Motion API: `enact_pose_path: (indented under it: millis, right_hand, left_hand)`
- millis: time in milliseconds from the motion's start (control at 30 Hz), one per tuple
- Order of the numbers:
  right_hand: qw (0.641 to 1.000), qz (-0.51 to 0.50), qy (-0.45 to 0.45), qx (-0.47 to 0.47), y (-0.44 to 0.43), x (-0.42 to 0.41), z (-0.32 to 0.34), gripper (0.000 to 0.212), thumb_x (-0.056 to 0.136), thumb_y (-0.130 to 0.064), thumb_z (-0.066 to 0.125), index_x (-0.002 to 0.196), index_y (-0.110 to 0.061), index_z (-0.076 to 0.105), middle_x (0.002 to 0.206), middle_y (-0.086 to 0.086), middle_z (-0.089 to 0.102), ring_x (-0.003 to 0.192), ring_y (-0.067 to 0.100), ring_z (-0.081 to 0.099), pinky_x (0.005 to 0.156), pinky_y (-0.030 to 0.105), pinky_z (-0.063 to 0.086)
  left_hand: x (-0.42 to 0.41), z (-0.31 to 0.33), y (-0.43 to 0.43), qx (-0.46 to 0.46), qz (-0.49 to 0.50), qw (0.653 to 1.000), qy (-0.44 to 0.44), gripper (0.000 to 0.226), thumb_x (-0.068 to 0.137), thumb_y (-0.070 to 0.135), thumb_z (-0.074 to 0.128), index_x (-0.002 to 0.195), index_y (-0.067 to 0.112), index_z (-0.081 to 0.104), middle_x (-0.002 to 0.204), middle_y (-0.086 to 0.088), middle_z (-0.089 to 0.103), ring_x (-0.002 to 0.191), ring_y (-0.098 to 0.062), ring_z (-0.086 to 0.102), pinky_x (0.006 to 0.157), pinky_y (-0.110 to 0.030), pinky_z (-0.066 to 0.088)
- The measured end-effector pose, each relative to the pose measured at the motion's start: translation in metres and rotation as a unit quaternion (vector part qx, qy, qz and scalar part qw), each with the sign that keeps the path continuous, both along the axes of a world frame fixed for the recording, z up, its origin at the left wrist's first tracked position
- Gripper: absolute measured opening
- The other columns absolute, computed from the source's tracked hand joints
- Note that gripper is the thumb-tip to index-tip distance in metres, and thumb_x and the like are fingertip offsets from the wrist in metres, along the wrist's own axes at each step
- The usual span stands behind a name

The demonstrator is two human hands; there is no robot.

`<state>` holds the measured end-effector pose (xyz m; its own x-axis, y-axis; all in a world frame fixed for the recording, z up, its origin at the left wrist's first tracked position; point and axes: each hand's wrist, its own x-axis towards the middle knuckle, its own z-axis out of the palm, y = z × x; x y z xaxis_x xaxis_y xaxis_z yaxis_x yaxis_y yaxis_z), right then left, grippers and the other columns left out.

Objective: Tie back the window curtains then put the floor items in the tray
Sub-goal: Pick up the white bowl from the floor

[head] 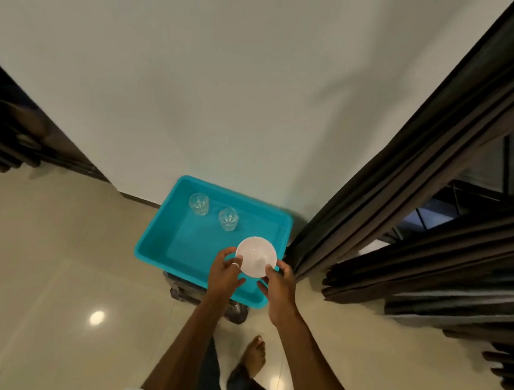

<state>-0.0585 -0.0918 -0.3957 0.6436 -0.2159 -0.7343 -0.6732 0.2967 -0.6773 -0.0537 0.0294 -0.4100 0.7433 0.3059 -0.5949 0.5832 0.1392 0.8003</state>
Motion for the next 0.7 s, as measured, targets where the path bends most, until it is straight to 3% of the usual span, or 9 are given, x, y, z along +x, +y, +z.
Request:
enact_pose_path:
  millis: [200, 333, 467, 567, 700]
  right_hand:
    - [0.993, 0.003, 0.069, -0.097, 0.007, 0.039, -0.029, 0.036, 0.098, -0.016, 0.064, 0.131, -0.017, 0.051, 0.127, 0.007, 0.058, 0.112, 0.024, 0.062, 0.098, 0.039, 0.056]
    - [0.984, 0.002, 0.106, -0.143, 0.015, 0.067, -0.057, 0.024, 0.097, -0.021, 0.064, 0.114, -0.028, 0.048, 0.107, -0.002, 0.057, 0.085, 0.014, 0.059, 0.077, 0.026, 0.053]
    - [0.979, 0.008, 0.137, -0.15, 0.019, 0.098, -0.091, 0.022, 0.096, -0.021, 0.064, 0.113, -0.028, 0.05, 0.092, -0.007, 0.055, 0.075, 0.011, 0.057, 0.06, 0.018, 0.05]
    - [0.976, 0.009, 0.143, -0.162, 0.021, 0.121, -0.12, 0.024, 0.097, -0.022, 0.061, 0.12, -0.023, 0.055, 0.086, -0.011, 0.053, 0.072, 0.01, 0.056, 0.068, 0.024, 0.058]
    - [0.974, 0.018, 0.144, -0.174, 0.019, 0.146, -0.159, 0.034, 0.093, -0.013, 0.061, 0.127, -0.016, 0.058, 0.098, 0.001, 0.059, 0.074, 0.01, 0.056, 0.087, 0.041, 0.061]
  left_hand:
    - [0.043, -0.034, 0.017, 0.063, -0.117, 0.991, 0.005, 0.024, 0.098, 0.024, 0.062, 0.121, 0.024, 0.055, 0.121, -0.002, 0.063, 0.107, -0.022, 0.063, 0.074, -0.03, 0.061]
    - [0.076, -0.059, 0.024, 0.112, -0.193, 0.974, 0.024, 0.031, 0.096, 0.02, 0.065, 0.126, 0.016, 0.059, 0.121, 0.002, 0.061, 0.105, -0.02, 0.061, 0.078, -0.037, 0.063]
    - [0.114, -0.09, 0.026, 0.113, -0.229, 0.966, 0.047, 0.032, 0.095, 0.013, 0.063, 0.126, 0.017, 0.062, 0.121, 0.001, 0.061, 0.094, -0.018, 0.062, 0.077, -0.04, 0.062]
    - [0.143, -0.118, 0.023, 0.113, -0.254, 0.958, 0.065, 0.039, 0.095, 0.01, 0.06, 0.133, 0.018, 0.059, 0.122, 0.003, 0.057, 0.085, -0.017, 0.061, 0.081, -0.046, 0.061]
    - [0.171, -0.154, 0.02, 0.074, -0.266, 0.956, 0.1, 0.042, 0.096, 0.01, 0.055, 0.136, 0.023, 0.057, 0.128, -0.004, 0.058, 0.103, -0.023, 0.064, 0.072, -0.037, 0.061]
